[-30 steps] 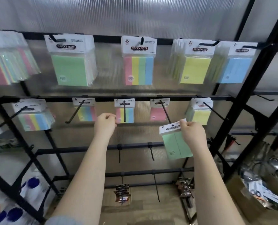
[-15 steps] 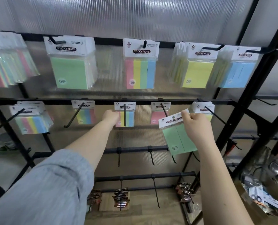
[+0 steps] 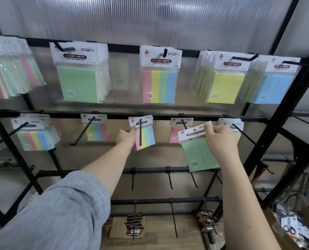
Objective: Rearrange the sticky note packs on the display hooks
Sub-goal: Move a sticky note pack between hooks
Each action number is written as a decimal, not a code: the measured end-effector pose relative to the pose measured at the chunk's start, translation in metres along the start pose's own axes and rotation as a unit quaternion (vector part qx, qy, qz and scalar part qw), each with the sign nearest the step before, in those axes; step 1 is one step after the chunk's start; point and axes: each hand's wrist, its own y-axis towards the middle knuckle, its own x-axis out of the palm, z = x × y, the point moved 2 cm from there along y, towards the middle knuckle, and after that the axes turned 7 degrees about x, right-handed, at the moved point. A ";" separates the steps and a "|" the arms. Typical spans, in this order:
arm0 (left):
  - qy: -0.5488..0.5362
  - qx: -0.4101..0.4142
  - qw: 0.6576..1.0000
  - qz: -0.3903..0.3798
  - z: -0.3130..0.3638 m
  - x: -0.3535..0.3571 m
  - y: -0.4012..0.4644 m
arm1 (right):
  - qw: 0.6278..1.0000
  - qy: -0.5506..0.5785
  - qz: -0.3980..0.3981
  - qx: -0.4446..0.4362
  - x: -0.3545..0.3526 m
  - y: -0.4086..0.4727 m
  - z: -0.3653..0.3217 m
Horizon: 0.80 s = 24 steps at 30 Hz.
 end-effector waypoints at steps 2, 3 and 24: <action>0.000 0.001 1.000 -0.018 -0.003 0.003 -0.001 | 1.000 0.000 0.001 0.003 0.001 0.000 0.000; -0.003 0.001 0.999 -0.033 -0.003 0.005 -0.002 | 1.000 0.000 0.001 0.004 0.001 0.000 0.001; 0.111 0.127 0.986 -0.017 0.001 -0.002 -0.019 | 0.999 -0.010 0.014 0.034 -0.011 -0.026 0.010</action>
